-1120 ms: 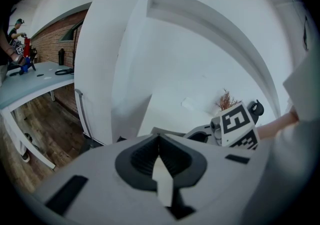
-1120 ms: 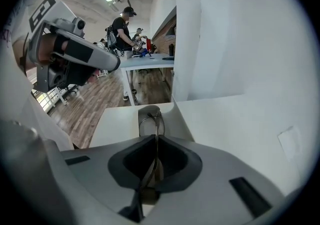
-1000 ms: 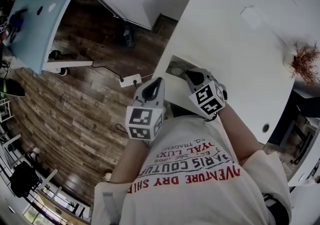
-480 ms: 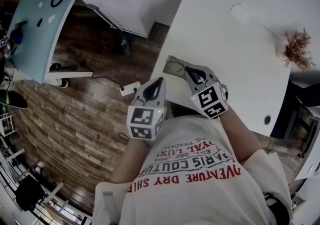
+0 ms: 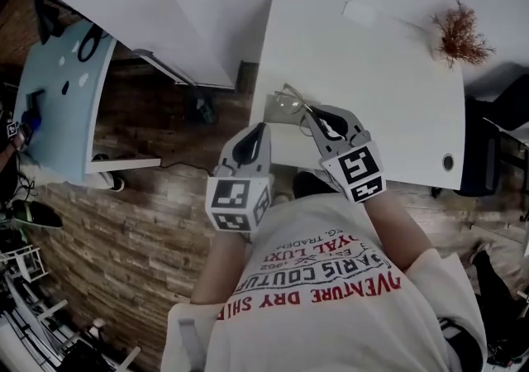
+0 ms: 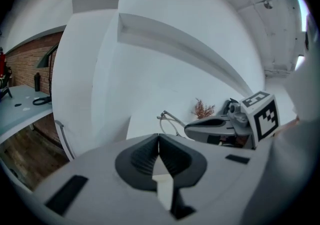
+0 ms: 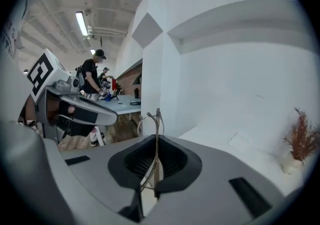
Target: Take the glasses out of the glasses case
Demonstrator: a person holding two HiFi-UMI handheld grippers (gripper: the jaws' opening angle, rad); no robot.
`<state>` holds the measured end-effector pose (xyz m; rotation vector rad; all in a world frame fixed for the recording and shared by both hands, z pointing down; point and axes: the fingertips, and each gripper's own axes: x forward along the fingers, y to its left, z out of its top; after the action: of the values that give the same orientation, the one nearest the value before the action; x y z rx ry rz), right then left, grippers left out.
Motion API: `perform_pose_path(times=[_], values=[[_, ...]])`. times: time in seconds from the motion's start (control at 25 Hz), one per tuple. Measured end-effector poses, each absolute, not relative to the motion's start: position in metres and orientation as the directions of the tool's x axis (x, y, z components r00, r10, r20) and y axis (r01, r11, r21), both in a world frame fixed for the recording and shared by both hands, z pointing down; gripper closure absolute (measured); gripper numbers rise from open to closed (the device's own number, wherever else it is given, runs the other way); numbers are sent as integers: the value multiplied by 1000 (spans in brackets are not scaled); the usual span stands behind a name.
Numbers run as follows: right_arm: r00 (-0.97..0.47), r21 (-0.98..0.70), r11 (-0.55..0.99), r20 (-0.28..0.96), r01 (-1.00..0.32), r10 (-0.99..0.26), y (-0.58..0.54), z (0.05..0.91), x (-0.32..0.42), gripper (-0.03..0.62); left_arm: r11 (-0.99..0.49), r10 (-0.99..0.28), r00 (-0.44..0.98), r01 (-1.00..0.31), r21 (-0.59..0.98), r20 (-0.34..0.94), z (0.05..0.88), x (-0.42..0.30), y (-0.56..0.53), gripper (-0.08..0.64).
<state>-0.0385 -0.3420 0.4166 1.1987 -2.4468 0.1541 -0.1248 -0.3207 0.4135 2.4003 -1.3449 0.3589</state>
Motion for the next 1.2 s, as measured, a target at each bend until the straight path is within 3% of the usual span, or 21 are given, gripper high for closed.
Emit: perform_pose_path(times=[0.24, 0.56, 1.2], values=[[-475, 77, 519, 306, -852, -825, -306, 386, -31, 568, -515, -773, 543, -839, 174, 329, 388, -129, -303, 552], [-478, -14, 491, 258, -871, -840, -273, 377, -31, 568, -546, -764, 572, -819, 173, 298, 378, -125, -278, 552], [-430, -18, 439, 244, -898, -869, -260, 376, -24, 568, -582, -743, 604, -796, 167, 288, 377, -120, -266, 552]])
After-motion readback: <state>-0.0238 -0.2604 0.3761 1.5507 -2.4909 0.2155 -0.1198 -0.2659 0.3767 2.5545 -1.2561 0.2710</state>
